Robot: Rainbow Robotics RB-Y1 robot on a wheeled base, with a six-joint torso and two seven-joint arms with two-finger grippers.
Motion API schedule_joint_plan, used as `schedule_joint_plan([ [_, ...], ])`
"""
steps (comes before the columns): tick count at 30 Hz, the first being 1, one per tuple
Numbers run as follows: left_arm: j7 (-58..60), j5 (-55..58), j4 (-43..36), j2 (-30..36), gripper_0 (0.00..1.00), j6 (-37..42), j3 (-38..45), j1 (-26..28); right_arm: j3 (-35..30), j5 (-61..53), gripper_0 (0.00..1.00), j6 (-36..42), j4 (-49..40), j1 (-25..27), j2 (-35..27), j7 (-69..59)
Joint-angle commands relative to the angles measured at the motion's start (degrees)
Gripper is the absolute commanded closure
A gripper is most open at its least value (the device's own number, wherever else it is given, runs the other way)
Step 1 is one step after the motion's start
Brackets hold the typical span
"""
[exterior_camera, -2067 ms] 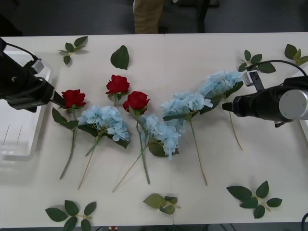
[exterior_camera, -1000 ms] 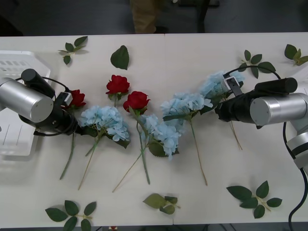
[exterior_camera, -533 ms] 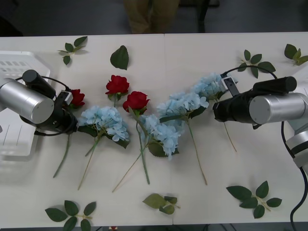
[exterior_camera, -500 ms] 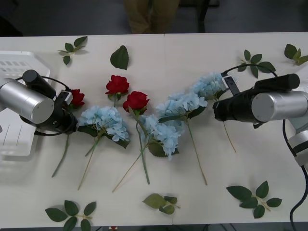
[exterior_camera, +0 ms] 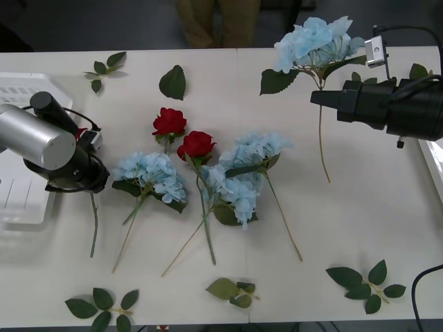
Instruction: Place the red flowers into the right box and the blue flowers into the left box. If a person shows an open palm, hand one flower to the person first, then continue sorting.
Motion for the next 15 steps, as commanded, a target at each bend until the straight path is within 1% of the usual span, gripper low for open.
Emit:
schedule_joint_plan([
  [1, 1.9, 7.1, -7.2, -0.1, 1.0, 9.4, 14.7, 0.6, 0.9, -6.2, 1.0, 0.1, -4.0, -1.1, -2.2, 5.8],
  [5, -2.5, 14.0, -10.5, -2.3, 1.0, 15.8, 25.2, 0.8, 3.7, -8.0, 1.0, -1.8, -8.7, -1.1, -1.9, 5.7],
  [7, -6.8, 19.9, -11.0, -4.2, 1.0, 17.5, 30.3, 0.7, 5.8, -8.5, 1.0, -4.8, -11.1, -1.0, -1.5, 5.2],
  [10, -13.5, 29.5, -10.9, -6.0, 1.0, 15.2, 34.4, 0.8, 8.7, -8.4, 1.0, -9.5, -12.6, -1.0, -1.2, 4.4],
  [12, -21.8, 36.1, -10.9, -7.1, 1.0, 12.2, 35.6, 0.7, 10.2, -7.0, 1.0, -11.8, -12.5, -1.0, -1.7, 3.4],
  [13, -24.0, 37.7, -10.9, -7.3, 1.0, 11.3, 35.5, 0.8, 10.3, -5.9, 1.0, -12.0, -12.3, -0.9, -1.9, 2.8],
  [14, -30.8, 41.7, -10.9, -8.0, 1.0, 9.2, 35.3, 0.8, 10.2, -3.4, 1.0, -12.0, -11.7, -0.7, -2.6, 1.2],
  [15, -33.0, 42.6, -10.9, -8.2, 1.0, 8.5, 35.3, 0.7, 10.1, -2.6, 1.0, -12.0, -11.5, -0.7, -2.8, 0.6],
])
